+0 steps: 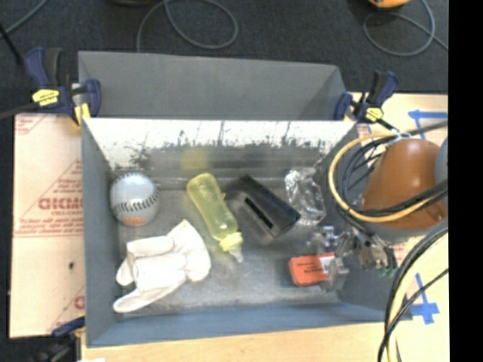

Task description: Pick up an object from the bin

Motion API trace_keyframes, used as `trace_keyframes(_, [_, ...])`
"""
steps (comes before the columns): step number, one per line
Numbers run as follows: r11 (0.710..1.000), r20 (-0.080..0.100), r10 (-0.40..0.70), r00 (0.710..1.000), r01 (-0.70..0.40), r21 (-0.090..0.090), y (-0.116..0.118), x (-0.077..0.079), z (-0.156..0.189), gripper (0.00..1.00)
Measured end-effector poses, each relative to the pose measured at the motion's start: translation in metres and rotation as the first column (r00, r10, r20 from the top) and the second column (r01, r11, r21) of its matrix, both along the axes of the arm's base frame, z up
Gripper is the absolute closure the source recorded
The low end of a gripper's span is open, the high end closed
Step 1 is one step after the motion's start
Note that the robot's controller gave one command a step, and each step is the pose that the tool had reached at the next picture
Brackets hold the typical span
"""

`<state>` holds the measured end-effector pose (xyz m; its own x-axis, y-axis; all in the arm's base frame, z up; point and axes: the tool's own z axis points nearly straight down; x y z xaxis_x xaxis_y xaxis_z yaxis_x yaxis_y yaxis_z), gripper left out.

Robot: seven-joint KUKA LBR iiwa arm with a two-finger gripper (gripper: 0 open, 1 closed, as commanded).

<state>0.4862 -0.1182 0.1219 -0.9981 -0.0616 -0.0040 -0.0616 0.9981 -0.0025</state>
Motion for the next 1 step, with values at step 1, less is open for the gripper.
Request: trace_keyframes(1, [0.994, 0.009, 0.111, 0.994, -0.111, -0.002, 0.0088, 0.0066, 0.1341, 1.0])
